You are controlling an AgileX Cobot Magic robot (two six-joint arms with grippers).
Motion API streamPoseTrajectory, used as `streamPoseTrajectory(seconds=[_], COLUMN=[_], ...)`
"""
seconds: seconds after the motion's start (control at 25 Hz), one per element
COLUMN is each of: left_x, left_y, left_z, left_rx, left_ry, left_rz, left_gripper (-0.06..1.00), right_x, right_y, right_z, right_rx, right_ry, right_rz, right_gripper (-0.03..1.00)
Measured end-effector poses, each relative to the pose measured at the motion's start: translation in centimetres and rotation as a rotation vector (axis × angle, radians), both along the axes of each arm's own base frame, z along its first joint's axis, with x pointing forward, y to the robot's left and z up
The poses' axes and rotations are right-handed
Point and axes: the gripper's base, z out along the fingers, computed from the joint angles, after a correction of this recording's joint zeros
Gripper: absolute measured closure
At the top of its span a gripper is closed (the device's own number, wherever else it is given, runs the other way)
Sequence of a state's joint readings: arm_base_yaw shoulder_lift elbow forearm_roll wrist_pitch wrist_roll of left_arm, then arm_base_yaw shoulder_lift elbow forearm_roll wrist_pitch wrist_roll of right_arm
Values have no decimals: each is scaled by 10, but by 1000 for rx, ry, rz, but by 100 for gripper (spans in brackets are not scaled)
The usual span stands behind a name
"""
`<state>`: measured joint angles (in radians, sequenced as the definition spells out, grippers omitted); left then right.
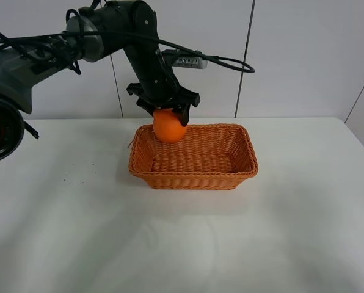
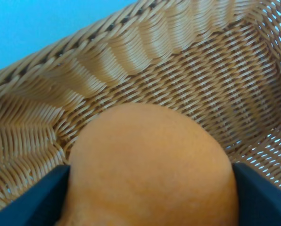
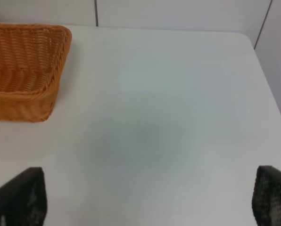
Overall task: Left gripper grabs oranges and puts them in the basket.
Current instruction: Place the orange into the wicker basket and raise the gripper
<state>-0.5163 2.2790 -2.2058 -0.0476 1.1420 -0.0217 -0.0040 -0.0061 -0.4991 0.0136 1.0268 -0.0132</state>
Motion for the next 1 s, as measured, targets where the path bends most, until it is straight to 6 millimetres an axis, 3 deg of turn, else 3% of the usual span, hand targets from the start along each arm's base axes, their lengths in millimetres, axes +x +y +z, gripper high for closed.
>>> streamPoseTrajectory(seconds=[0.32,0.68,0.8,1.0], left_x=[-6,-5,3,31], left_y=[2,8,29,103], left_z=[-23,-18,-4,5], left_rx=[24,31,35,43], left_ry=[89,82,56,32], left_rz=[31,41,77,238], left_gripper=[13,13,13,13], right_x=[0,0,0,0], right_y=[0,0,0,0], right_z=[0,0,0,0], right_rx=[0,0,0,0], right_ry=[0,0,0,0], right_rz=[0,0,0,0], right_gripper=[27,27,27,27])
